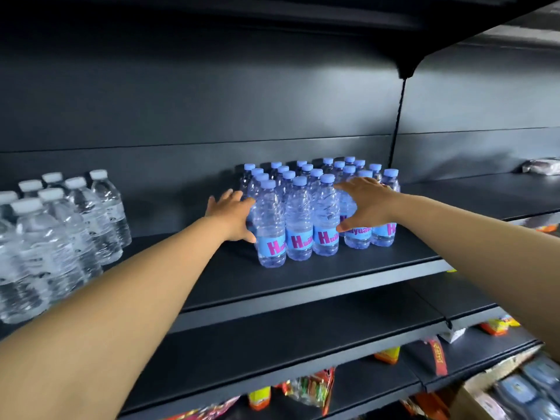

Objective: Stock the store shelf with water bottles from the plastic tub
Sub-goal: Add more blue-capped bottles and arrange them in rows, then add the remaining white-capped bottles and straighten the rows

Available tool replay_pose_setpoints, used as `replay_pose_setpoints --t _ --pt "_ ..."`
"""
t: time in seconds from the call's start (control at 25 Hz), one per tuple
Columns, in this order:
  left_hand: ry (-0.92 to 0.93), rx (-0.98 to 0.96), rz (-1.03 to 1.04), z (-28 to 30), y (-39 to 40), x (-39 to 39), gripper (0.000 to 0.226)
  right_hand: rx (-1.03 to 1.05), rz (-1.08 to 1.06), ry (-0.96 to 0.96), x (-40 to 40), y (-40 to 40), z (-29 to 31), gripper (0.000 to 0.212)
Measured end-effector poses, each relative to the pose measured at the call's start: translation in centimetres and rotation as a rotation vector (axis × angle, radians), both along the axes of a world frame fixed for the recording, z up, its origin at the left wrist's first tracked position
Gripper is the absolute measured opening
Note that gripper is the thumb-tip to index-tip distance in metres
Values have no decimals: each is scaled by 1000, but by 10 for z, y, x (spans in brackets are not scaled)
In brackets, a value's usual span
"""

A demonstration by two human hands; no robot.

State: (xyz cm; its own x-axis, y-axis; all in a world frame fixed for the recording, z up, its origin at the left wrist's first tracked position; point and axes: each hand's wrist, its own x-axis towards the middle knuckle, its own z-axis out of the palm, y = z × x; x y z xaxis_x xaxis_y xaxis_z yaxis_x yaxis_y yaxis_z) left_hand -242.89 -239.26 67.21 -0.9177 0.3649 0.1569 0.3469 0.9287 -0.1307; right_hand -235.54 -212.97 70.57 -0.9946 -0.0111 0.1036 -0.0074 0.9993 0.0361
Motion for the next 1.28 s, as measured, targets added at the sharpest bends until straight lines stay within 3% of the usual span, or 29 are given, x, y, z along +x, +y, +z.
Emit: replay_pose_setpoints --t 0.08,0.16,0.4,0.8,1.08,1.28 --pt "12 -183 43 -7 -19 34 95 -11 45 20 16 -10 -18 97" --pt "-18 -228 86 -20 -35 63 95 -3 83 38 34 -24 -38 100" --pt "-118 -218 246 -80 -85 177 97 -138 349 105 115 -87 -100 90" --pt "-281 -128 402 -231 -193 347 91 -443 529 -128 240 -240 -266 77" --pt "-513 59 544 -390 -243 435 96 -657 440 -394 333 -304 -435 74" --pt "-610 124 569 -529 -255 475 94 -600 350 -515 370 -315 -575 75"
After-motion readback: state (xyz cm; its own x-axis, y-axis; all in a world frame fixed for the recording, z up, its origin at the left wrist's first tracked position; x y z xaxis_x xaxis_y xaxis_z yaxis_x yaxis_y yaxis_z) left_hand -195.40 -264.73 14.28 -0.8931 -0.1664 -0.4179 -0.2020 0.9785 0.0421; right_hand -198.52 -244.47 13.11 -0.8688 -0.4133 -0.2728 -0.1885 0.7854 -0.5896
